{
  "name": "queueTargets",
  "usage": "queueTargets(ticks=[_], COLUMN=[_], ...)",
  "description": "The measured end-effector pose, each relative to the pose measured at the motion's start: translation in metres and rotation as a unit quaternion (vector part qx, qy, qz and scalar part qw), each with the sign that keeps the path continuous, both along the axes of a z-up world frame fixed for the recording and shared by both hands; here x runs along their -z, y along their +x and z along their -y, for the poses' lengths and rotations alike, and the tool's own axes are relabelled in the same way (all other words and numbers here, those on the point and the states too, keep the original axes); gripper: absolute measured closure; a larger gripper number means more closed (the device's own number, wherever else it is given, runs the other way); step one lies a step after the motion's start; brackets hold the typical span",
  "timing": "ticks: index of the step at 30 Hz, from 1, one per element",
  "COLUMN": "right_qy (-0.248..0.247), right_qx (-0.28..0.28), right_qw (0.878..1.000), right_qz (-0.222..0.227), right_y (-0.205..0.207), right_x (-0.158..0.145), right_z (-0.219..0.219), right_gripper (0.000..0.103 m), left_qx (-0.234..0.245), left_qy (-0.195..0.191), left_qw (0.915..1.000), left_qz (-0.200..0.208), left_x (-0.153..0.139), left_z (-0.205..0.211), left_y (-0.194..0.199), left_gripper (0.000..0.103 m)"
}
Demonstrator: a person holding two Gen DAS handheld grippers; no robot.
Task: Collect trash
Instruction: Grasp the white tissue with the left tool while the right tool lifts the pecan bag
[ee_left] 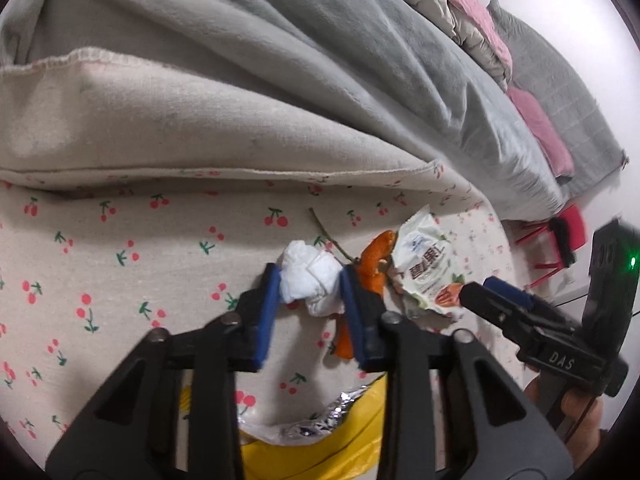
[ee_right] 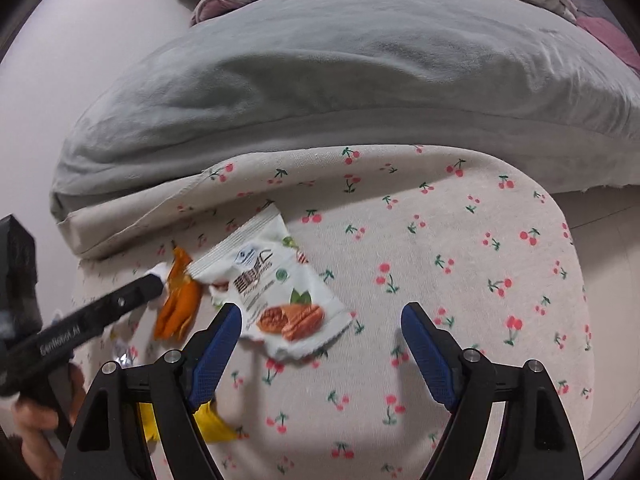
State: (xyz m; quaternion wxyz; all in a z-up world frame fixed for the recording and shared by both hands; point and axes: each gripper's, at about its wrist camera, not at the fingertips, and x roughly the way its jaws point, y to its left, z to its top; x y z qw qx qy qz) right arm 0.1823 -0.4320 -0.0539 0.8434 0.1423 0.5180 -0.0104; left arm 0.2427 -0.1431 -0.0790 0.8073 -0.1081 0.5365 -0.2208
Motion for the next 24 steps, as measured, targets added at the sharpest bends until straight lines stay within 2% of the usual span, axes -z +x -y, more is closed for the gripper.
queueTargets(ticks=[2, 5, 9, 11, 17, 24], right_qy=[-0.006, -0.030, -0.092, -0.106, -0.058, -0.032], right_qx=[-0.002, -0.004, -0.017, -0.022, -0.030, -0.024], right_qw=[1.000, 1.000, 0.996, 0.994, 0.998, 0.999], right_qz=[-0.005, -0.004, -0.011, -0.014, -0.017, -0.017], right_y=[0.007, 0.015, 0.021, 0.022, 0.021, 0.009], right_x=[0.007, 0.015, 0.015, 0.015, 0.009, -0.003], right_z=[-0.005, -0.015, -0.035, -0.043, -0.046, -0.046], right_gripper=[0.021, 0.025, 0.048, 0.056, 0.086, 0.089], left_qx=[0.001, -0.002, 0.000, 0.002, 0.003, 0.003], left_qy=[0.001, -0.002, 0.000, 0.001, 0.000, -0.006], left_qw=[1.0000, 1.0000, 1.0000, 1.0000, 0.9999, 0.9997], left_qz=[-0.001, -0.005, -0.002, 0.002, 0.011, 0.023], left_x=[0.001, 0.002, -0.003, -0.007, -0.021, -0.042], left_z=[0.001, -0.001, -0.001, -0.003, -0.014, -0.032], left_y=[0.000, 0.000, -0.003, -0.007, -0.018, -0.038], left_gripper=[0.081, 0.085, 0.087, 0.087, 0.088, 0.088])
